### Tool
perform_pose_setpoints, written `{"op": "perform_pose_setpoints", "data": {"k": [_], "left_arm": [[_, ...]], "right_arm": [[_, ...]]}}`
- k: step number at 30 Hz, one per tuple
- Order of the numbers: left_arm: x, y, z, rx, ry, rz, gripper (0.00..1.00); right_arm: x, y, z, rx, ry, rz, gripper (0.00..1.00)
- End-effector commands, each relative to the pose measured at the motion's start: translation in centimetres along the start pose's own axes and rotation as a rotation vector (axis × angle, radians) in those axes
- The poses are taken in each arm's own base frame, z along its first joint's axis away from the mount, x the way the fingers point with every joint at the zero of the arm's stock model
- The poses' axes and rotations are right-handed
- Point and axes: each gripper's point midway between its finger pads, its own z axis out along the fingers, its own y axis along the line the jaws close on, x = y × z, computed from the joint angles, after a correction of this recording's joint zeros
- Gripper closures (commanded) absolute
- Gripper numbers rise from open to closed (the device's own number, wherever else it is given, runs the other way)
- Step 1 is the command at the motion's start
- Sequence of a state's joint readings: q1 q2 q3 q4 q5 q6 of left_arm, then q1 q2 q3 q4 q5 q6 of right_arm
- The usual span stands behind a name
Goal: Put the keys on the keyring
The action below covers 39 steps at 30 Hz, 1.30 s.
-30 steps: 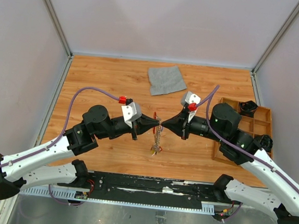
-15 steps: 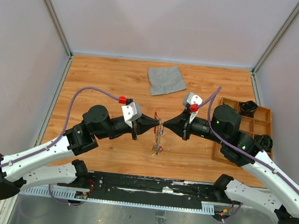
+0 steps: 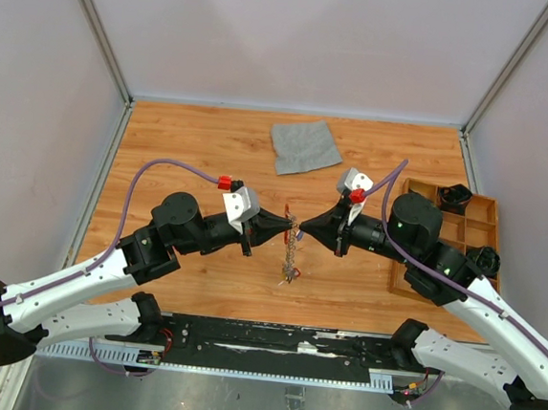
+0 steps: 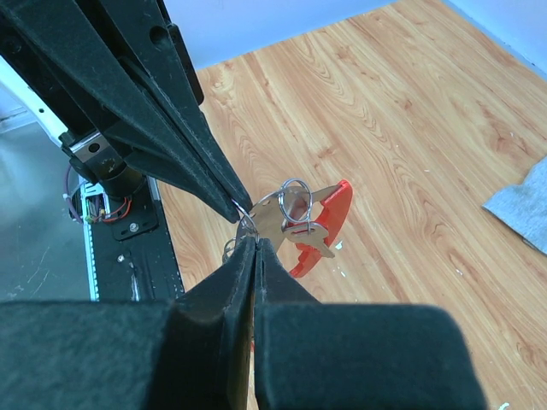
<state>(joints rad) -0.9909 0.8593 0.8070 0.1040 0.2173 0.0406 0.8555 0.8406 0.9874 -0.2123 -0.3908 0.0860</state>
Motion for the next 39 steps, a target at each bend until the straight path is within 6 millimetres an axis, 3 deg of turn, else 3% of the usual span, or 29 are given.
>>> {"op": "perform_pose_setpoints", "data": {"k": [1,11,17,27,39], "left_arm": [[-3.4,-0.1,-0.1,0.000,-0.099,0.017,0.99],[-3.8,0.4,-0.1,-0.030,-0.121,0.008,1.00],[-5.0,1.0,-0.7,-0.080,-0.224,-0.028,0.99],[-5.3,1.0,-0.9,-0.084,-0.263,-0.038,0.99],[-5.7,1.3,-1.3,-0.106,-0.287,-0.044,1.00]], "right_arm": [[-1.0,0.6,-0.1,-0.016,-0.043,0.000,0.99],[-1.6,1.9,-0.2,-0.092,-0.071,-0.004,0.99],[-2.9,1.6,-0.3,-0.059,-0.138,0.047,0.99],[-4.6,0.8,-0.4,0.002,-0.258,0.183,0.99],[-5.2,0.5,0.0,0.008,-0.328,0.279,0.99]]}}
